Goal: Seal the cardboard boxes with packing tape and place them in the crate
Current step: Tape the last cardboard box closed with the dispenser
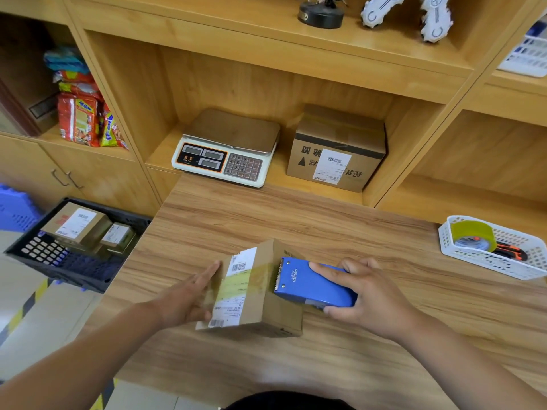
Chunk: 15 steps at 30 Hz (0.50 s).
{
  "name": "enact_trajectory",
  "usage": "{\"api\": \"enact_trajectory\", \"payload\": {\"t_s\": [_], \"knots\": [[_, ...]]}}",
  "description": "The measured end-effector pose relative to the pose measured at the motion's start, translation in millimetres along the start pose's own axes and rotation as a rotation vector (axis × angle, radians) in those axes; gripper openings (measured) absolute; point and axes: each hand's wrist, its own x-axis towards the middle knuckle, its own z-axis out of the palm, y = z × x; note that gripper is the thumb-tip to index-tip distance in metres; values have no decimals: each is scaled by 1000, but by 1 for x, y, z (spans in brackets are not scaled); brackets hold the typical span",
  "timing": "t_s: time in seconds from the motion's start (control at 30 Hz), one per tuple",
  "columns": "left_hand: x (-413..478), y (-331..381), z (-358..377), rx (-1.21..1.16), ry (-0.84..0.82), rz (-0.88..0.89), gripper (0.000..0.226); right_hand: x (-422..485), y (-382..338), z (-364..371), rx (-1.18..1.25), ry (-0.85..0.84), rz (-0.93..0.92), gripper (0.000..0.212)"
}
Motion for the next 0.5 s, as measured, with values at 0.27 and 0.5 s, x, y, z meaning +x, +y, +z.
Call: {"api": "enact_trajectory", "payload": {"t_s": [0.27, 0.5], "knots": [[33, 51, 36, 12, -35, 22, 118, -17, 0, -40, -126, -49, 0, 69], [29, 86, 8, -311, 132, 80, 119, -17, -9, -51, -192, -95, 2, 64]]}}
